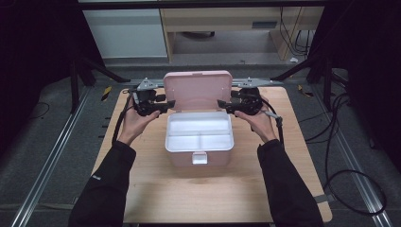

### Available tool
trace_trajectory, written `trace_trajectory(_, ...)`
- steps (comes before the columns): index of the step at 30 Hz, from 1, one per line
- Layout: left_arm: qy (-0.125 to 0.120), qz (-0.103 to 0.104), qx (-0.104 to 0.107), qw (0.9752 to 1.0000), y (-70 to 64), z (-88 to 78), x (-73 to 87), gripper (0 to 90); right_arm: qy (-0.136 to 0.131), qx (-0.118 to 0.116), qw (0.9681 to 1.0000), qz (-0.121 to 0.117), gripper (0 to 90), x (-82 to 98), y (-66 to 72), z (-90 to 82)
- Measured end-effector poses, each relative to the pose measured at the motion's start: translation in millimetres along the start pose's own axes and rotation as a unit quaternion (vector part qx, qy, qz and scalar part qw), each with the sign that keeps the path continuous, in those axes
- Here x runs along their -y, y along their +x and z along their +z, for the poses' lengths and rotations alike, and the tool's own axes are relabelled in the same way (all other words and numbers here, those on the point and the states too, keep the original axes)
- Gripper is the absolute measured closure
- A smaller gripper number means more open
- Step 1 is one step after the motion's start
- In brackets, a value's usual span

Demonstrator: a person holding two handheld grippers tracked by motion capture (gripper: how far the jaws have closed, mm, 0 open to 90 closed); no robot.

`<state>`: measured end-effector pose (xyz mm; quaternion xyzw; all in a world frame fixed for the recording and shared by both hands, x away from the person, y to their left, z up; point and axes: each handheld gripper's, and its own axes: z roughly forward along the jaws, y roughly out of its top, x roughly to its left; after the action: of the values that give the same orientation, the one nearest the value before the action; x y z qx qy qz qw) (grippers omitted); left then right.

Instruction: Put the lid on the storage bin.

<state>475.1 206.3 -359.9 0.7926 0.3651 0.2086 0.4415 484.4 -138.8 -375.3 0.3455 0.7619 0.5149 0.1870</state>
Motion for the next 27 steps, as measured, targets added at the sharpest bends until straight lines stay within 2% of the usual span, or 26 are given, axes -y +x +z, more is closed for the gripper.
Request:
trace_trajectory(2, 0.0, 0.005, -0.002, 1.0, -3.6, -4.0, 2.1, 51.4, 0.005, 0.002, 0.9999, -0.008, 33.5, 0.0, 3.2, -4.4)
trace_trajectory(4, -0.003, 0.007, -0.003, 1.0, -7.2, -8.1, 5.5, 52.5, 0.012, 0.008, 0.9998, -0.011, 40.0, -0.1, 7.0, -10.0)
trace_trajectory(6, -0.005, 0.009, -0.004, 0.9999, -10.7, -12.5, 8.7, 54.2, 0.014, 0.013, 0.9998, -0.006, 45.1, 1.1, 9.8, -15.7)
trace_trajectory(11, -0.01, 0.002, -0.002, 0.9999, -14.9, -22.1, 15.6, 64.1, 0.03, 0.019, 0.9993, -0.011, 55.0, 7.3, 15.8, -24.1)
trace_trajectory(17, -0.002, -0.001, 0.004, 1.0, -21.2, -28.6, 26.4, 69.7, 0.031, 0.011, 0.9994, -0.014, 64.1, 16.5, 21.2, -35.1)
trace_trajectory(20, 0.001, 0.005, 0.003, 1.0, -26.0, -30.4, 33.3, 69.8, 0.029, 0.007, 0.9993, -0.021, 65.0, 20.1, 24.9, -40.8)
trace_trajectory(25, -0.001, 0.005, 0.01, 0.9999, -31.6, -38.4, 44.7, 70.1, 0.044, -0.002, 0.9985, -0.032, 65.9, 30.3, 31.1, -48.8)
trace_trajectory(27, 0.002, 0.007, 0.01, 0.9999, -34.7, -42.1, 50.0, 69.6, 0.045, 0.001, 0.9983, -0.036, 64.4, 33.6, 32.9, -52.6)
